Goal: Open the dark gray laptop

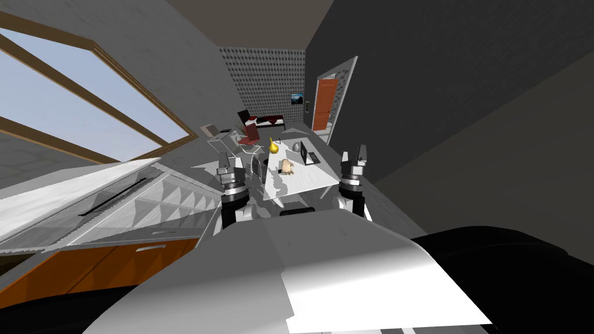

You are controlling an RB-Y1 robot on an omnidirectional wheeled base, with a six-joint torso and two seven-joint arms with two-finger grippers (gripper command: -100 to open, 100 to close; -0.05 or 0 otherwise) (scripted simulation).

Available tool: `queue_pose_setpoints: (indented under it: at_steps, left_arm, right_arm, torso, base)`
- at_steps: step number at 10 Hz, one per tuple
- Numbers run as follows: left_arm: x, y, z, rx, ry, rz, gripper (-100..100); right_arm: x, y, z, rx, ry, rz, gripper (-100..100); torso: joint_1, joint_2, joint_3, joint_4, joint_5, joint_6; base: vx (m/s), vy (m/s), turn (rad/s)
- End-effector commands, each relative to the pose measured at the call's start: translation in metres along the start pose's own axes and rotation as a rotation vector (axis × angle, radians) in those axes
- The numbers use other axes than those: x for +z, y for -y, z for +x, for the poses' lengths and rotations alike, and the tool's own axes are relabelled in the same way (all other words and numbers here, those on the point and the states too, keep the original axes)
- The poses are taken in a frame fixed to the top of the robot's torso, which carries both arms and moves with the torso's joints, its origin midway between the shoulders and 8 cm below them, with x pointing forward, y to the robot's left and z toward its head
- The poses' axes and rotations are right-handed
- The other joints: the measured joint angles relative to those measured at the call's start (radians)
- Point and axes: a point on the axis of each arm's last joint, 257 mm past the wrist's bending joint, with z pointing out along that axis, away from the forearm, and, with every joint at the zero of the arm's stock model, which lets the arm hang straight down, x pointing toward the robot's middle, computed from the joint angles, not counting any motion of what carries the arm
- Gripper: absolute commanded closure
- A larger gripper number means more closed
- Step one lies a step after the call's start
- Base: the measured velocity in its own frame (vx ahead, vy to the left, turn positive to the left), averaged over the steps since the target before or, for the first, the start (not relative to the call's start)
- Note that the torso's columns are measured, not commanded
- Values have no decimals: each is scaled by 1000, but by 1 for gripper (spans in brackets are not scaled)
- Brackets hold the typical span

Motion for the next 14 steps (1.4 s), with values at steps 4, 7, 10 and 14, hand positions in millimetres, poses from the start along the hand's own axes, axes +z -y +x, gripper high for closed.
queue_pose_setpoints:
  at_steps: [4, 7, 10, 14]
  left_arm:
    - [0, 0, 0, 0, 0, 0, 0]
    - [0, 0, 0, 0, 0, 0, 0]
    - [0, 0, 0, 0, 0, 0, 0]
    - [0, 0, 0, 0, 0, 0, 0]
  right_arm:
    - [0, 0, 0, 0, 0, 0, 0]
    - [0, 0, 0, 0, 0, 0, 0]
    - [1, 5, 6, -18, -33, 7, -100]
    - [5, 32, 30, -104, -148, 48, -100]
  torso:
    - [0, 248, -497, 248, 0, 0]
    - [0, 470, -939, 470, 0, 0]
    - [0, 691, -1382, 691, 0, 0]
    - [0, 737, -1476, 738, 0, 0]
  base:
    - [0, 0, 0]
    - [0, 0, 0]
    - [1, -1, 8]
    - [-1, -9, 51]
